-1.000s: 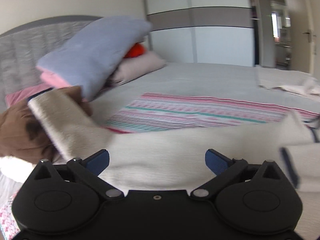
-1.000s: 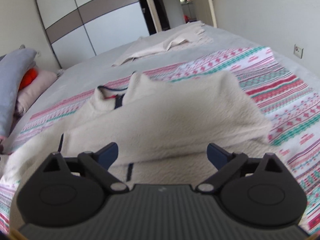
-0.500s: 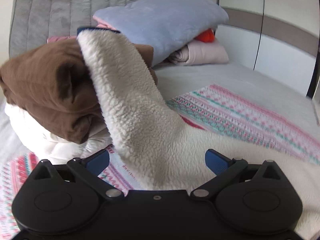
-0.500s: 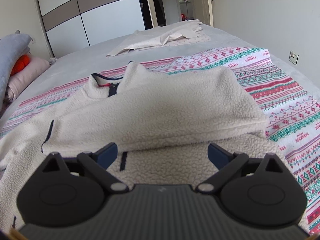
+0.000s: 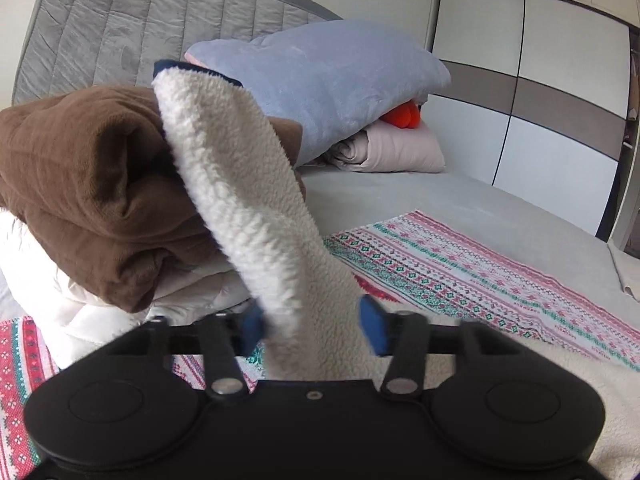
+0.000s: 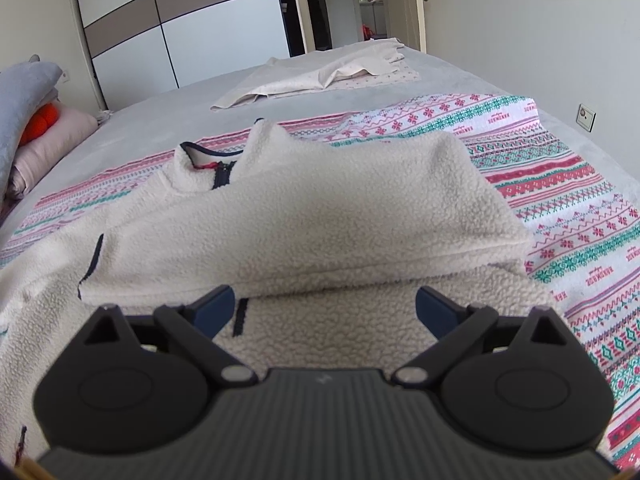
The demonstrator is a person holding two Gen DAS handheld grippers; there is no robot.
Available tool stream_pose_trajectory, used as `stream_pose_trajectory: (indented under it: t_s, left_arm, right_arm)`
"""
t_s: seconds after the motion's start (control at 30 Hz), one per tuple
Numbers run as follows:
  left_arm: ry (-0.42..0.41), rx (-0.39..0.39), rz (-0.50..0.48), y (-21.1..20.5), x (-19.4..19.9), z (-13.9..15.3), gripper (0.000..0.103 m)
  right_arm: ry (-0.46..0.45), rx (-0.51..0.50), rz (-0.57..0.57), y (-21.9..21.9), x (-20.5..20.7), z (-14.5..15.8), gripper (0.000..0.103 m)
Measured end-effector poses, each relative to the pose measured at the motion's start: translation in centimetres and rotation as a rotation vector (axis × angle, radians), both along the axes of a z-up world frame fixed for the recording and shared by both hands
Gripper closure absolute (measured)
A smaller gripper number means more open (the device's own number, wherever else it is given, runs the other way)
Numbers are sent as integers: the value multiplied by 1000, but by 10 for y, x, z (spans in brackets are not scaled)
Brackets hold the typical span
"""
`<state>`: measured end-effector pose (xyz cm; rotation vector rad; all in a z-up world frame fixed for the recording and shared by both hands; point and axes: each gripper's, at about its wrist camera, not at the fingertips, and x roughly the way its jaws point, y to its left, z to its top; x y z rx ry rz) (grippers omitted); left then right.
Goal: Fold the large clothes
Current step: 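Grasp the other sleeve cuff with the left gripper and lift it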
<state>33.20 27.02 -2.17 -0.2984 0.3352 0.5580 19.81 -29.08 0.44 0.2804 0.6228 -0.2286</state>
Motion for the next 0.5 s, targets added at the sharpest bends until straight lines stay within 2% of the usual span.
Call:
stream_pose_trajectory:
  t_s: [0.07, 0.17, 0.3, 0.5]
  left_arm:
    - [-29, -10, -9, 1, -5, 4, 86]
    - [-101, -23, -49, -3, -14, 21, 88]
    - [-174, 2, -149, -31, -27, 55, 89]
    - [-222, 163, -343, -119, -41, 94, 89]
  right_arm:
    - [-6, 10, -2, -3, -1, 1, 4]
    - [-17, 32, -4, -7, -4, 3, 4]
    - [-47, 60, -5, -17, -9, 10, 4]
    - [-76, 88, -6, -31, -13, 14, 4]
